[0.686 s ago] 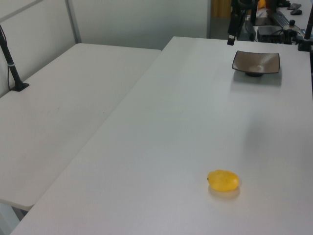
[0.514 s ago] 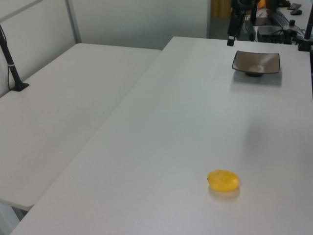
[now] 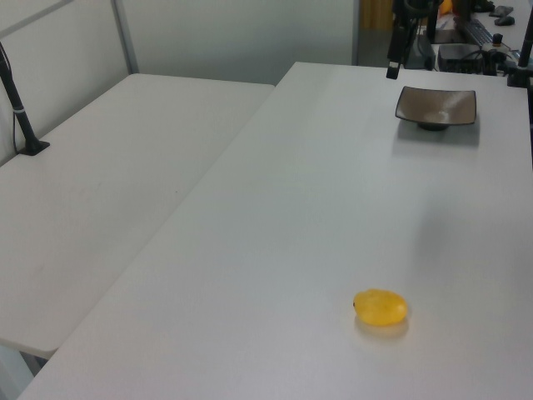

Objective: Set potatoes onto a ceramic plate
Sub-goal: 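Move the gripper across the table toward the yellow potato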

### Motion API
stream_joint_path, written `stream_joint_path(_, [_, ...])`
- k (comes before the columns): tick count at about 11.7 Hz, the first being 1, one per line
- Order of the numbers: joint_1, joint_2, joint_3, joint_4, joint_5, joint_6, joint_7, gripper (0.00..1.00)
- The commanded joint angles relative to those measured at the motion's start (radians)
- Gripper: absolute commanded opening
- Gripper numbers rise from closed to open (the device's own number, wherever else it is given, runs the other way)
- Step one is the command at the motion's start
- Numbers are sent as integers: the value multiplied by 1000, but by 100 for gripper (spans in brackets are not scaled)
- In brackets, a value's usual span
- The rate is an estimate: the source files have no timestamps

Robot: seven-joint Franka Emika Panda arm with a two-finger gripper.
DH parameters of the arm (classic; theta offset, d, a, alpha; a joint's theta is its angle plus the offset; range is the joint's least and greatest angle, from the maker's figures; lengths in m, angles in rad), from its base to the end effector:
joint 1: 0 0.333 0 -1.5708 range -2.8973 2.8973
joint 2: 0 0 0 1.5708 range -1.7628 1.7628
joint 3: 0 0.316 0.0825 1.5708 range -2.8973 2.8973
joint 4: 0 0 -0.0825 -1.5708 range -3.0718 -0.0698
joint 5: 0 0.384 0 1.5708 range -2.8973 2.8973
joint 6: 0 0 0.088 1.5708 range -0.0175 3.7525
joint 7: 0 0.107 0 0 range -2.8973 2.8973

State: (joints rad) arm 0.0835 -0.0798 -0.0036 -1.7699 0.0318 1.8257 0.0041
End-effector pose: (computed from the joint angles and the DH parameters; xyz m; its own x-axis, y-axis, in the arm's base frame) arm 0.5478 0.0464 0.5967 0.9886 0.0670 0.1349 0.0720 -0.9969 -0.0324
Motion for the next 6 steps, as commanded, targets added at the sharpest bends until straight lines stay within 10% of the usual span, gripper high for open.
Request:
stream_joint_path(1, [21,-9,-3,-14,22,11,-10,100])
stream_joint_path(6, [113,3,-3,-16,22,-14,-12,100])
